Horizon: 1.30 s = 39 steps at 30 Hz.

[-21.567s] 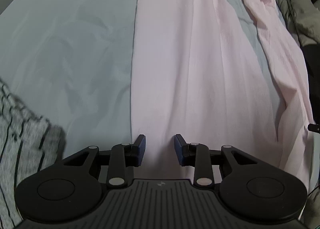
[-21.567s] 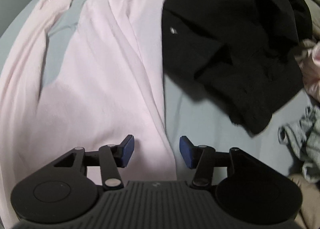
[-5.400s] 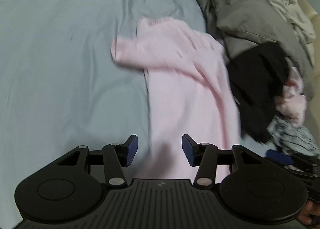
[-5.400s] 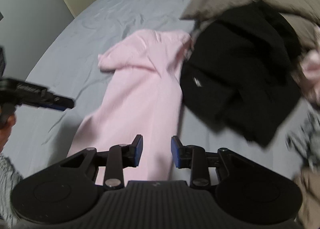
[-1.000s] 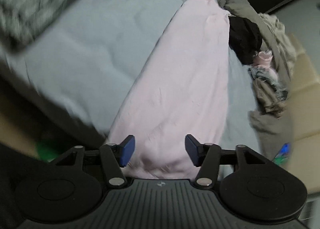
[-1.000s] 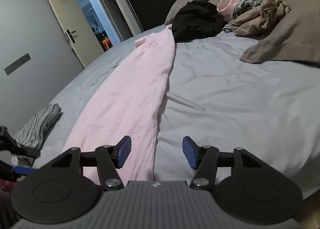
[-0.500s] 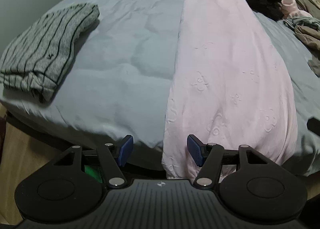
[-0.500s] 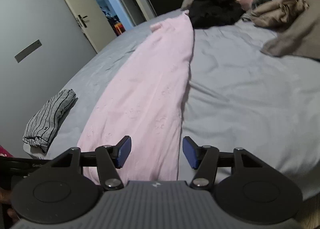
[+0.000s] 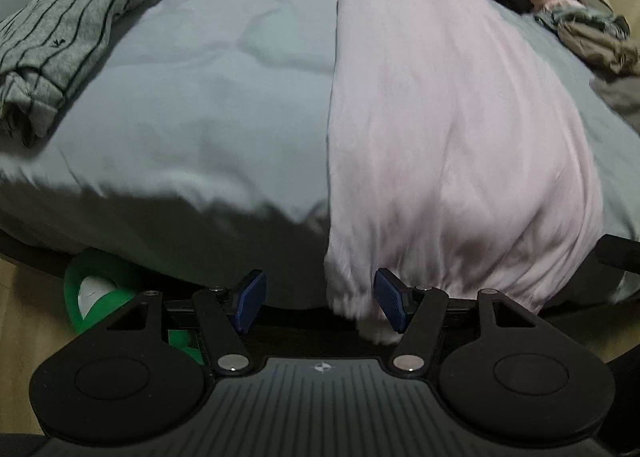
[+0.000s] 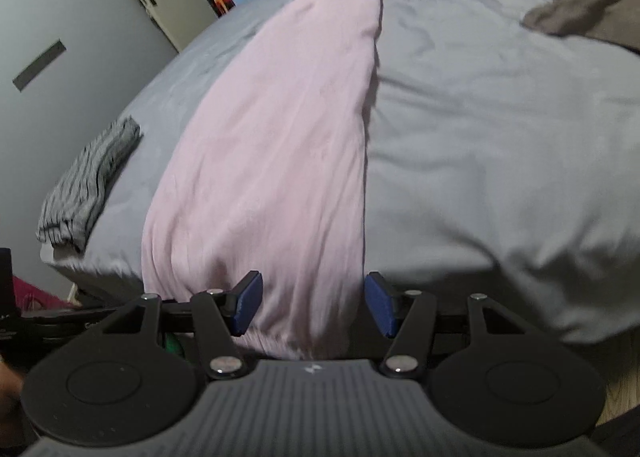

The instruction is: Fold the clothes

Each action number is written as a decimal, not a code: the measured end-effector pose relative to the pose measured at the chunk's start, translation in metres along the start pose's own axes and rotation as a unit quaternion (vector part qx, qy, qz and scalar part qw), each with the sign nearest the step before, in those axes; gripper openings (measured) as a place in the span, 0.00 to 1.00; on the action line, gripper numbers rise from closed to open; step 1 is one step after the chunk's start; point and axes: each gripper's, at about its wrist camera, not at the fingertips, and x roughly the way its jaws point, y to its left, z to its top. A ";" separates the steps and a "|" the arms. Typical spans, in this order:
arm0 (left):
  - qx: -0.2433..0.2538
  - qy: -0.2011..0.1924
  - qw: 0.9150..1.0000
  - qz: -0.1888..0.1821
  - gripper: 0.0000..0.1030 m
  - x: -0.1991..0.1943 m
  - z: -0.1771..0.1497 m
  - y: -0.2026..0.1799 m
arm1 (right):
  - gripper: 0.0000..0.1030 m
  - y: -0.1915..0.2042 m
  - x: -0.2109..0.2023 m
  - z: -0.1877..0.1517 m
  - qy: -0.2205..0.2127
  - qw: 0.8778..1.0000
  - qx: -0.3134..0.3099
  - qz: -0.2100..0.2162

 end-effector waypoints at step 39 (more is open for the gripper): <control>-0.009 0.022 0.994 -0.111 0.56 0.027 -0.026 0.013 | 0.28 0.002 0.058 -0.017 0.047 0.998 0.024 0.026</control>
